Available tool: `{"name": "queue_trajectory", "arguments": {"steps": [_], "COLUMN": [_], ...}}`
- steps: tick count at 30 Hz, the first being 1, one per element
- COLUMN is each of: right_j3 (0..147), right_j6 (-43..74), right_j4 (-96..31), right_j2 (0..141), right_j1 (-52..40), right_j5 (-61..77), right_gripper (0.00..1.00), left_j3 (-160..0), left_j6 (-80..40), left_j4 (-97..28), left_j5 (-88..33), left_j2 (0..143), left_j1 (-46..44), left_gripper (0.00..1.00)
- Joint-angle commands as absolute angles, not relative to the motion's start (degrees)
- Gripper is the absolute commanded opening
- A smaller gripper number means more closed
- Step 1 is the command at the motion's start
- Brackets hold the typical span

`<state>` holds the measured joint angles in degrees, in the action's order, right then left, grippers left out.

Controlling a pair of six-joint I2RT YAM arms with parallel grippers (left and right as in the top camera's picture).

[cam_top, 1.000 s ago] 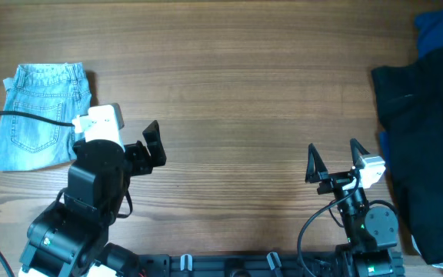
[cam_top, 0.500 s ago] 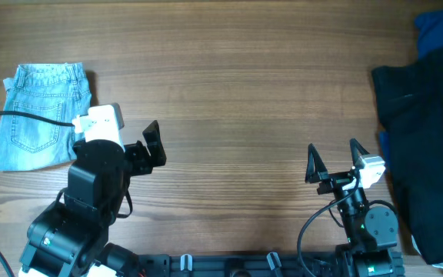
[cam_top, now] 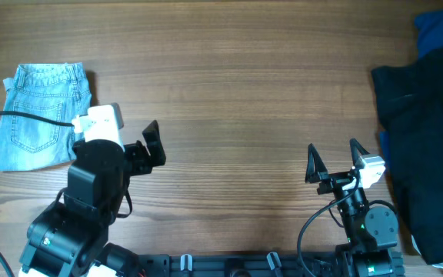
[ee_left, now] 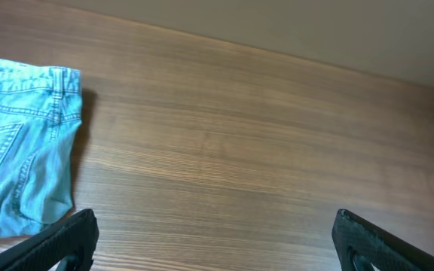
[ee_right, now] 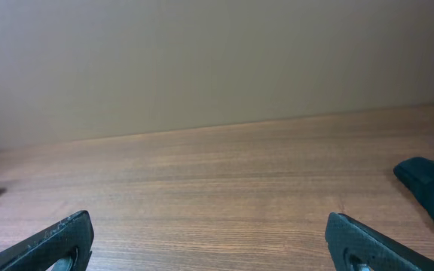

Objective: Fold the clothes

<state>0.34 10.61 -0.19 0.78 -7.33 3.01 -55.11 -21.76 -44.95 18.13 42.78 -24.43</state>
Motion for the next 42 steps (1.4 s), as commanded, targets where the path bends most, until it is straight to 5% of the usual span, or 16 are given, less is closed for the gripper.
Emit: {"name": "queue_trajectory", "arguments": {"steps": [1,13,20,36,42], "right_j3": [0.3,0.3,0.3,0.3,0.3], "right_j6": [10.9,10.9,10.9,10.9,10.9], "right_j4": [0.1,0.1,0.1,0.1,0.1], "right_j2": [0.2,0.2,0.2,0.2,0.2], "right_j1": [-7.0,-7.0,-7.0,-7.0,-7.0], "right_j5": [3.9,3.9,3.9,3.9,3.9], "right_gripper": [1.00,1.00,1.00,1.00,1.00], "left_j3": [-55.0,-47.0,-31.5,-1.2,-0.3], "left_j6": [-21.5,-16.3,-4.2,-3.4,-3.4], "left_j4": [-46.7,-56.8,-42.3,7.2,-2.4], "left_j5": [18.9,12.1,2.3,-4.7,-5.7], "left_j2": [41.2,23.8,13.2,0.2,0.2], "left_j1": [-19.8,-1.1,2.2,2.0,2.0], "left_gripper": [1.00,1.00,1.00,1.00,1.00]}}
